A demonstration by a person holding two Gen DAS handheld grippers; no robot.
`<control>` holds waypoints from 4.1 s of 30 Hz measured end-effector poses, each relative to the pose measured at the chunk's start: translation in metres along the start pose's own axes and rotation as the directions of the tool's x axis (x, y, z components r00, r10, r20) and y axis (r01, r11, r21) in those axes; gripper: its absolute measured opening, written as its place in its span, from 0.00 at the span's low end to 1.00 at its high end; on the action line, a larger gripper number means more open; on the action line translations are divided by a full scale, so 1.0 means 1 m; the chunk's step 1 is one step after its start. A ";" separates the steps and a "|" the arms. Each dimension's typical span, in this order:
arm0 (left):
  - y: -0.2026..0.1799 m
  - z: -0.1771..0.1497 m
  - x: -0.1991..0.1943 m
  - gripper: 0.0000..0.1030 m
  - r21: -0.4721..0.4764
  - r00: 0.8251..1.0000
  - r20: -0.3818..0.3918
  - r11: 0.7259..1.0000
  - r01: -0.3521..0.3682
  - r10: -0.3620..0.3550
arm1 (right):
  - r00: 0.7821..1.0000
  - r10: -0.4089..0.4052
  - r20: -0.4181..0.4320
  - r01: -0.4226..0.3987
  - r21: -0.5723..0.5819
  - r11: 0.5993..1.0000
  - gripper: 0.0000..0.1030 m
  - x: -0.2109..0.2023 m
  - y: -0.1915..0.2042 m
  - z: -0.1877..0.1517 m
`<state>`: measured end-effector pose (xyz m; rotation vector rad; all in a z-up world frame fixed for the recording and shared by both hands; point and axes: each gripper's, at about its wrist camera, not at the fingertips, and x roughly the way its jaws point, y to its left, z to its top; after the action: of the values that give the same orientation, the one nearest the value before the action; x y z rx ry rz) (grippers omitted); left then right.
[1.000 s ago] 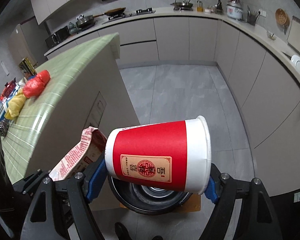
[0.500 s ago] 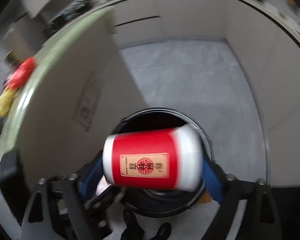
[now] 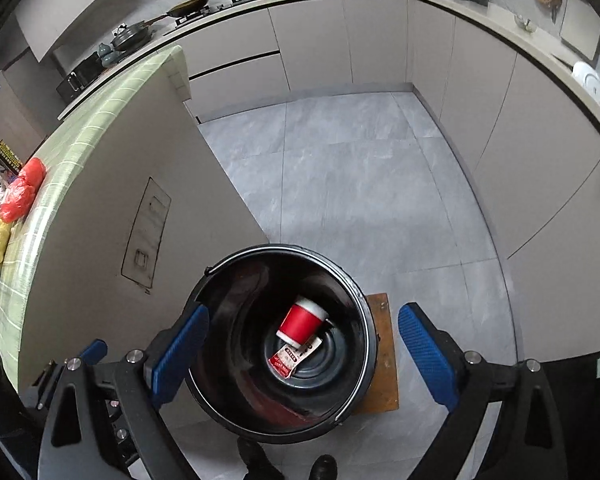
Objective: Collect trash
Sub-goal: 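Carry the carton and red cup over the black bin and release both, then move both tools back to the table toward the red bag and scrubber, then grasp the steel wool scrubber with the left tool while the right tool grasps the red bag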
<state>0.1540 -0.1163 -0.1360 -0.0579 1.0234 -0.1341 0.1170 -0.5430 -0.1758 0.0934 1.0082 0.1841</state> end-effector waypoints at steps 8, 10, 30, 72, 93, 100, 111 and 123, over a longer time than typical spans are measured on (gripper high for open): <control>0.006 0.008 -0.018 0.75 0.004 0.999 0.046 1.000 -0.026 0.026 | 0.998 -0.048 0.029 0.050 -0.061 0.997 0.94 -0.016 0.011 0.007; 0.008 0.012 -0.023 0.75 0.003 0.998 0.059 0.999 -0.033 0.032 | 0.998 -0.044 0.037 0.047 -0.072 0.996 0.94 -0.022 0.015 0.009; 0.111 0.019 -0.111 0.75 -0.174 0.963 0.203 0.974 -0.143 0.177 | 0.988 0.093 0.127 -0.058 -0.258 0.964 0.94 -0.074 0.143 0.022; 0.385 0.026 -0.088 0.75 -0.410 0.948 0.121 0.885 -0.222 0.294 | 0.981 0.187 0.047 -0.148 -0.435 0.888 0.94 0.046 0.414 0.091; 0.342 0.021 -0.118 0.42 -0.403 0.940 0.213 0.900 -0.164 0.267 | 0.962 0.270 0.050 -0.228 -0.406 0.885 0.32 0.002 0.367 0.067; 0.297 0.023 -0.122 0.42 -0.358 0.942 0.239 0.923 -0.139 0.235 | 0.960 0.267 0.088 -0.214 -0.388 0.896 0.32 -0.032 0.324 0.054; 0.189 0.028 -0.101 0.42 -0.217 0.966 0.239 0.975 -0.050 0.103 | 0.975 0.186 0.122 -0.144 -0.294 0.945 0.32 -0.067 0.218 0.032; 0.076 0.021 -0.070 0.42 -0.054 0.983 0.181 0.998 0.040 -0.030 | 0.990 0.083 0.111 -0.064 -0.163 0.984 0.32 -0.080 0.103 0.001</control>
<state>0.1424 -0.0319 -0.0740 -0.1384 0.8459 -0.1292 0.0643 -0.4583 -0.0919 -0.0044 0.8698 0.3227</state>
